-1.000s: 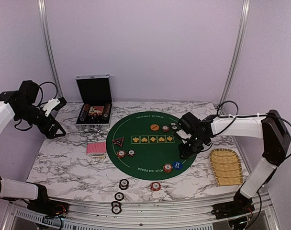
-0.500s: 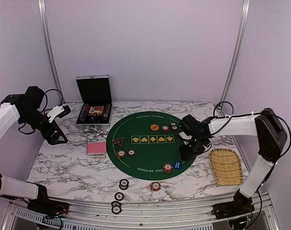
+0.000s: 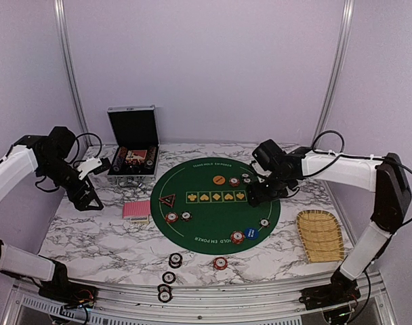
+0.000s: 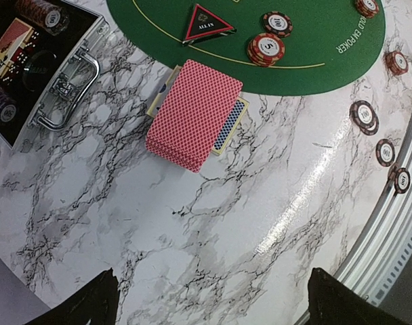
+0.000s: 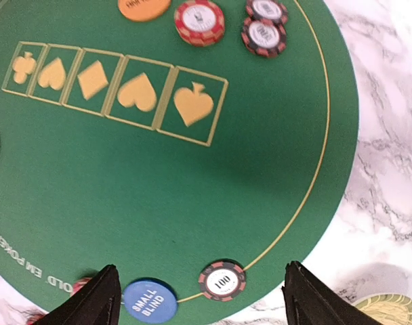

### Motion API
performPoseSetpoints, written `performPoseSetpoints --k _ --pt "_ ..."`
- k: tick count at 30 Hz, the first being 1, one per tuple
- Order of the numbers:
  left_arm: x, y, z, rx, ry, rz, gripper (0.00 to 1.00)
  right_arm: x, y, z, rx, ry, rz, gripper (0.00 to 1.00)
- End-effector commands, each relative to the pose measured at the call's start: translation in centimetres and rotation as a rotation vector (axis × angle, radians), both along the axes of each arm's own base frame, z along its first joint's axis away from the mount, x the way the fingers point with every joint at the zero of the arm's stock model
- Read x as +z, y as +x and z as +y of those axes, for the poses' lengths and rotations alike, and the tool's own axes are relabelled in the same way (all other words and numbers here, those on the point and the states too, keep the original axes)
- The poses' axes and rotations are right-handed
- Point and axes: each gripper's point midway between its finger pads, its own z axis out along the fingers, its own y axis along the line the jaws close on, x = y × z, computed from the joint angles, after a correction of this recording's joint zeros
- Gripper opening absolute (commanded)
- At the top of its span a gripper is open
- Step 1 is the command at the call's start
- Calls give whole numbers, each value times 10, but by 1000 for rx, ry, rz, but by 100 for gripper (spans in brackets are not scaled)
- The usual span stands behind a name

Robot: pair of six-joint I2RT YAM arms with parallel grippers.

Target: Distribute texas hold em gaming equipment

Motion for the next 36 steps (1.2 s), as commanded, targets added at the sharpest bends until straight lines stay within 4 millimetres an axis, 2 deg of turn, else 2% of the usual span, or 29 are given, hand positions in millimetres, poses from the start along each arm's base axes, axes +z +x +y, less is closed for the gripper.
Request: performPoseSetpoints --k 1,9,15,20,29,36 --pt "-17 5 -12 -50 38 14 99 38 6 36 30 112 -56 81" --pt "-36 14 -22 -172 134 20 99 56 9 76 91 248 -92 93" --pt "-45 22 -27 -249 160 6 99 56 12 93 100 263 -91 94" --pt "-60 27 -30 -306 183 5 99 59 9 101 102 314 -85 96" --pt "-83 39 -32 -414 225 -7 99 60 2 104 94 349 -79 99" --pt "-92 50 -37 -511 248 -46 99 63 -4 106 96 363 -75 99"
